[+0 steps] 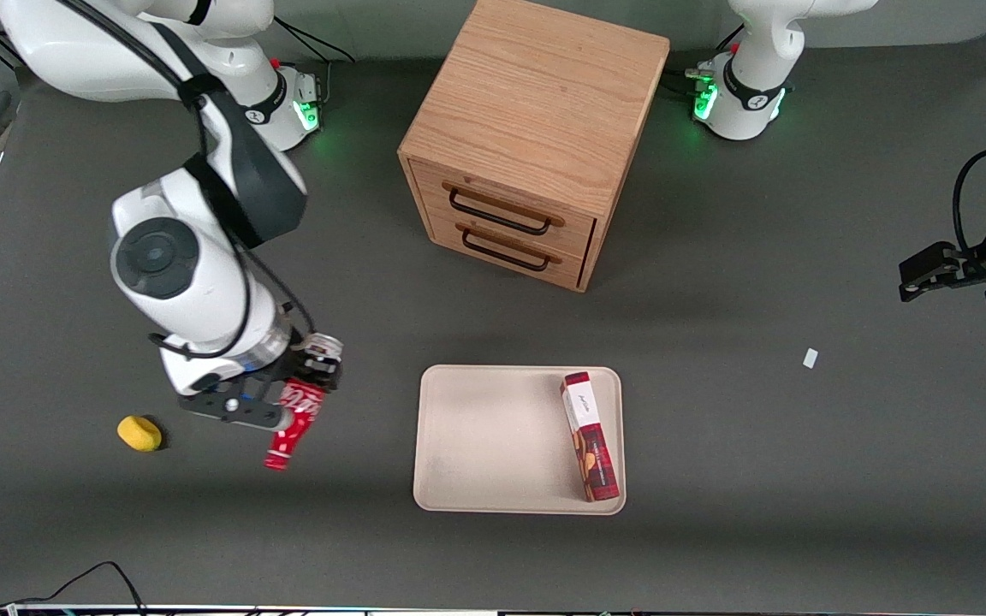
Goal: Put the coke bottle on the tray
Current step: 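Lift the upright bottle and carry it over the white tray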
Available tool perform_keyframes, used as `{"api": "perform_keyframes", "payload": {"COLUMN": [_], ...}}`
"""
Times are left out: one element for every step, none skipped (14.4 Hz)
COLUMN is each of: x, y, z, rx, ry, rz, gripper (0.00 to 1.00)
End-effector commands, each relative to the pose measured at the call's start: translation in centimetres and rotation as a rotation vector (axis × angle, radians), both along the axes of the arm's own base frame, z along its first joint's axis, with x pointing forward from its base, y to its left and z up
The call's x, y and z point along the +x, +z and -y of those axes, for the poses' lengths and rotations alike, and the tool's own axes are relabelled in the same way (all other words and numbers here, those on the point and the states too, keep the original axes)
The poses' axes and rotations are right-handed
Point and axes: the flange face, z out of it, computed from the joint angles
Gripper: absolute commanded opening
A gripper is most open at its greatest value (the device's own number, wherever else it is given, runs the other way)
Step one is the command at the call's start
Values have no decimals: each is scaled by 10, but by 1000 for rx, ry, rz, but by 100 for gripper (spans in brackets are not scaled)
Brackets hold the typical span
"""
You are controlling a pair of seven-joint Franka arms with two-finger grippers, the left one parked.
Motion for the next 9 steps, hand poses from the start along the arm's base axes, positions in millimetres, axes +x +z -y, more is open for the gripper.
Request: {"api": "perform_keyframes", "payload": {"x": [29,33,38,33,33,35,36,36,34], "y": [-30,-50,-70,-89,-110,-125,-142,-160,-172], "z": [-48,-58,-60,-76,-80,-80,-80,-81,-86], "rx": [93,110,116,112,93,92,95,97,100], "ry": [144,173,196,220,223,216,206,200,203], "rz": [39,51,58,49,38,41,29,13,7], "gripper": [0,0,0,0,0,0,0,0,0]}}
